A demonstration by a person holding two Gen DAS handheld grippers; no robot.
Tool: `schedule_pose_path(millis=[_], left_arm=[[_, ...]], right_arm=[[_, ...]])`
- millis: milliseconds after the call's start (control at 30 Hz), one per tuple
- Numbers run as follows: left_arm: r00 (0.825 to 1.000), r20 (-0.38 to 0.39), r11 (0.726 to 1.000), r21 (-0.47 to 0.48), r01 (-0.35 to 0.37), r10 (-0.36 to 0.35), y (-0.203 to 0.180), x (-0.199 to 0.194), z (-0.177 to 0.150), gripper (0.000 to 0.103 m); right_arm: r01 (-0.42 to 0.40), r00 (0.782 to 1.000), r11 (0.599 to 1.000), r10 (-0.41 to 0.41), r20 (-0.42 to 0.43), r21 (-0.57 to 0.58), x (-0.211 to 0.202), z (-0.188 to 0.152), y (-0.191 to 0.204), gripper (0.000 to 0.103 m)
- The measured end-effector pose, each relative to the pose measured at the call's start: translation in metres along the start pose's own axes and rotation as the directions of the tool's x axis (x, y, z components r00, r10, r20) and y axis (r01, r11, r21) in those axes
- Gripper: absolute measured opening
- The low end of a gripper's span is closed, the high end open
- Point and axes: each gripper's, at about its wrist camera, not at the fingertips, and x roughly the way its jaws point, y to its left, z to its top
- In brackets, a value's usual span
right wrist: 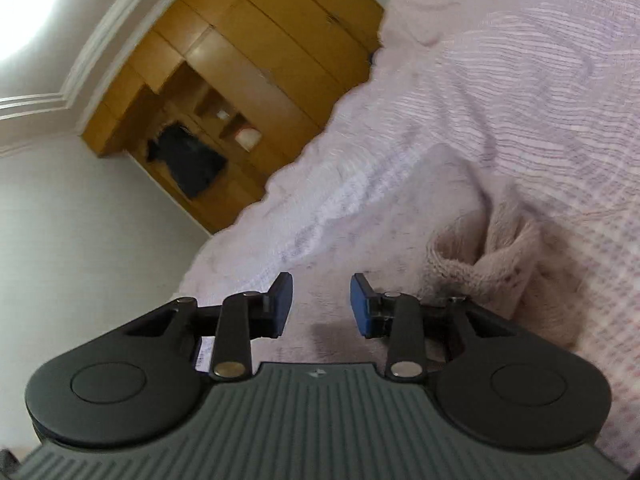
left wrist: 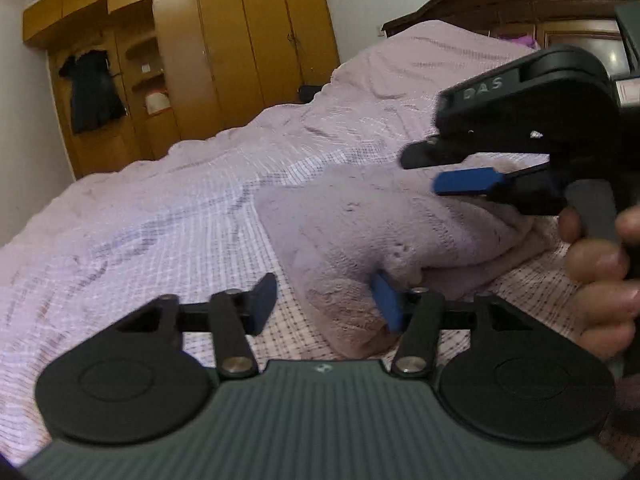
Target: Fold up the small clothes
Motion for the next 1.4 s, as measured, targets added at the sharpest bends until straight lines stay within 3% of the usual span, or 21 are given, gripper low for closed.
schedule_pose_path(millis=[33,167,200,267,300,400,467,533,600,633,733,800,833,933,1033,1067,1167,1267,1333,1400], left_arm=[[1.000,0.014,1.000,-0.006,0.017,-0.017,0.000,-0.001,-0.001,0.034],[0.999,0.035,0.999,0.050,0.005,-0.007,-0.011,-0.007,-0.005,0.030],[0.999,0.038,0.997,0.072,-0.002,-0.001,-0.016,-0.009,-0.007,0.034],[0.999,0.034,0.994,0.106,-0.031,0.028,-0.020,-0.009,-0.011,0.055],[0.999,0.023,0.993,0.112,-0.031,0.029,-0.022,-0.007,-0.013,0.059],[0.998,-0.057,0.990,0.134,0.043,-0.036,-0.025,-0.001,-0.015,0.061],[0.999,-0.048,0.987,0.161,0.023,-0.015,-0.030,-0.004,-0.016,0.063],[0.999,-0.023,0.992,0.119,-0.040,0.043,-0.026,-0.002,-0.013,0.061],[0.998,0.036,0.998,-0.006,-0.058,0.058,-0.010,-0.006,-0.009,0.047],[0.997,0.062,0.996,-0.084,-0.034,0.040,0.000,-0.010,-0.008,0.019],[0.994,0.054,0.987,-0.134,-0.085,0.093,0.005,-0.014,-0.002,0.013],[0.992,0.042,0.984,-0.139,-0.111,0.118,-0.001,-0.024,-0.002,0.011],[0.992,0.030,0.981,-0.153,-0.119,0.125,-0.004,-0.028,-0.002,0.010],[0.988,-0.055,0.971,-0.180,-0.155,0.147,-0.009,-0.031,-0.017,0.008],[0.981,-0.116,0.970,-0.171,-0.173,0.155,-0.012,-0.028,-0.026,0.008],[0.980,-0.126,0.970,-0.167,-0.176,0.156,-0.011,-0.023,-0.024,0.008],[0.982,-0.142,0.973,-0.178,-0.150,0.125,-0.006,-0.025,-0.024,0.009],[0.988,-0.118,0.977,-0.177,-0.123,0.103,-0.001,-0.034,-0.024,0.013],[0.981,-0.125,0.961,-0.217,-0.170,0.146,0.006,-0.048,-0.020,0.011],[0.984,-0.063,0.954,-0.242,-0.179,0.169,0.007,-0.066,-0.011,0.011]], right_arm=[[0.021,1.000,1.000,-0.021,0.006,-0.016,0.002,-0.003,0.004,0.041],[0.022,0.999,0.998,-0.019,0.049,-0.061,-0.001,-0.007,0.019,0.041],[0.014,0.998,0.997,-0.009,0.069,-0.082,-0.005,-0.008,0.024,0.041],[0.037,0.995,0.987,-0.023,0.095,-0.156,-0.009,-0.008,0.035,0.041],[0.063,0.994,0.979,-0.043,0.105,-0.193,-0.013,-0.005,0.039,0.041],[0.142,0.988,0.964,-0.123,0.097,-0.225,-0.011,-0.003,0.038,0.041],[0.167,0.985,0.970,-0.158,0.063,-0.174,-0.008,0.000,0.025,0.041],[0.165,0.986,0.977,-0.165,0.012,-0.138,-0.004,0.002,0.013,0.041],[0.158,0.987,0.976,-0.161,-0.010,-0.148,-0.005,0.002,0.011,0.041],[0.148,0.988,0.977,-0.152,-0.018,-0.155,-0.006,0.002,0.012,0.041],[0.102,0.991,0.969,-0.119,-0.062,-0.226,-0.002,-0.004,0.014,0.042],[0.124,0.988,0.929,-0.149,-0.046,-0.348,0.002,-0.016,0.019,0.042],[0.148,0.983,0.886,-0.182,-0.038,-0.439,0.006,-0.024,0.026,0.042],[0.218,0.958,0.741,-0.286,-0.004,-0.636,0.019,-0.045,0.049,0.047],[0.282,0.921,0.548,-0.384,0.063,-0.787,0.034,-0.069,0.068,0.052],[0.294,0.914,0.522,-0.400,0.075,-0.801,0.037,-0.072,0.071,0.052],[0.316,0.902,0.543,-0.427,0.069,-0.778,0.041,-0.066,0.068,0.054],[0.304,0.926,0.597,-0.367,0.084,-0.742,0.023,-0.057,0.068,0.055],[0.329,0.938,0.581,-0.291,0.187,-0.745,0.007,-0.047,0.073,0.055],[0.340,0.937,0.543,-0.267,0.225,-0.768,-0.004,-0.036,0.072,0.051]])
